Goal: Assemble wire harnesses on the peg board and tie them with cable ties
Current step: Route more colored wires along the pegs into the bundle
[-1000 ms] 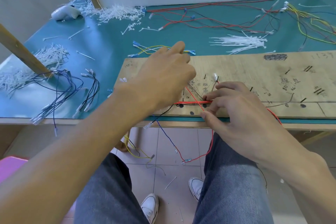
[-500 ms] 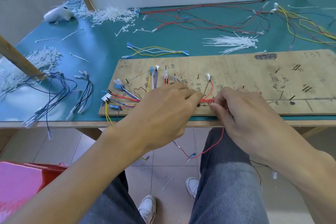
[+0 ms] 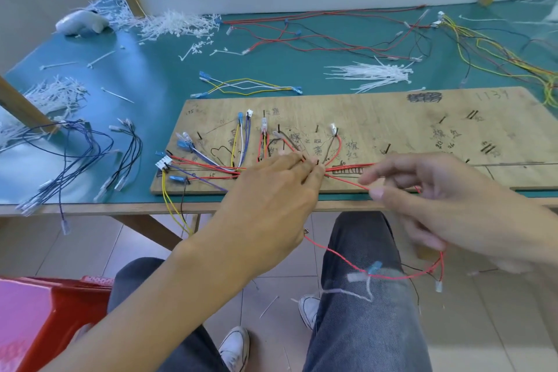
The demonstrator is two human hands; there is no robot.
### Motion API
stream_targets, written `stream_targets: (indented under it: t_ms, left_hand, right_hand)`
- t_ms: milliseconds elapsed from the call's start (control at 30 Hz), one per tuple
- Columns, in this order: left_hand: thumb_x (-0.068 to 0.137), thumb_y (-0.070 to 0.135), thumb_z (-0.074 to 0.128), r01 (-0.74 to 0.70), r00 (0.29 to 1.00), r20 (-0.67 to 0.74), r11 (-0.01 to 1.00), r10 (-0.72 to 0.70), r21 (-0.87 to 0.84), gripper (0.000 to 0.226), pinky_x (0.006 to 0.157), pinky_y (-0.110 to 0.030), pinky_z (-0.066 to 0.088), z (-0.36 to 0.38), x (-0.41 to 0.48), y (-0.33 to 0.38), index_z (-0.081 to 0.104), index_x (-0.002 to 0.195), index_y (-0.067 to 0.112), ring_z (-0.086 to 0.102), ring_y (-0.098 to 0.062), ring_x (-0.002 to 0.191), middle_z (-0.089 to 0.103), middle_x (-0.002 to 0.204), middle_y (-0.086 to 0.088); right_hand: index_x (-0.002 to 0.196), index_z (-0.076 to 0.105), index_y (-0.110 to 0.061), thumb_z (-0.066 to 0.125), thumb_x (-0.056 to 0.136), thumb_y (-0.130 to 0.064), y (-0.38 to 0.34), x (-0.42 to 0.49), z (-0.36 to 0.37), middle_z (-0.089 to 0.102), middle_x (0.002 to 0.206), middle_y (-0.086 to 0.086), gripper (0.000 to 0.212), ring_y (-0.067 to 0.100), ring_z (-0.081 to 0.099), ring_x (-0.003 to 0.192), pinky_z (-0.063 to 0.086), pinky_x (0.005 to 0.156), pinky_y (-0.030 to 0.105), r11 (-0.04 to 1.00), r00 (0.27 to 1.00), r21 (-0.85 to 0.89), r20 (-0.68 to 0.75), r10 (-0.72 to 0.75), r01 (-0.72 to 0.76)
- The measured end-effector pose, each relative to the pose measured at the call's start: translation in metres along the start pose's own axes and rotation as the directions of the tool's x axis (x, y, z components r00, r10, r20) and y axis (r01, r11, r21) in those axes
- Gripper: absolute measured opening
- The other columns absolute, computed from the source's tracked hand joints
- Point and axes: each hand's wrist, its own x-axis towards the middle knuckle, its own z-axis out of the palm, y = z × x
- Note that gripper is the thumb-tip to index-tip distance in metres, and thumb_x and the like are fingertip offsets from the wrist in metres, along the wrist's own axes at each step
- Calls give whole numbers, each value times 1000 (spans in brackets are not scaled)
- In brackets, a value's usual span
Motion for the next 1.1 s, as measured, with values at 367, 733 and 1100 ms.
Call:
stream_targets:
  t_ms: [367, 733, 1100]
  left_hand:
    - [101, 27, 40, 19, 998, 58, 999, -17, -46, 69, 128, -34, 20, -1, -7, 3, 21, 166, 18, 24, -18, 159, 28, 171, 1]
    - [107, 25, 31, 105, 994, 36, 994, -104, -19, 67, 132, -37, 11, 6, -5, 22, 5, 167, 15, 12, -21, 161, 14, 175, -4]
    - [98, 21, 55, 188, 982, 6, 979, -188, -81, 59, 119, -42, 39, 5, -7, 28, 47, 156, 10, 48, -25, 143, 53, 153, -3]
  right_hand:
    - [116, 75, -18, 82, 81, -63, 7, -34, -53, 48, 53, 1, 57, 17, 39, 38, 30, 43, 12, 997, 995, 38, 66, 70, -72]
    - [77, 73, -29, 79, 91, -32, 23, 4, -45, 58, 58, -8, 15, 10, 52, 57, 36, 58, 9, 851, 814, -520, -526, -248, -77]
    - [74, 69, -29, 76, 91, -32, 27, -18, -20, 50, 52, -6, 19, 19, 48, 55, 43, 62, 25, 848, 795, -519, -557, -240, -107]
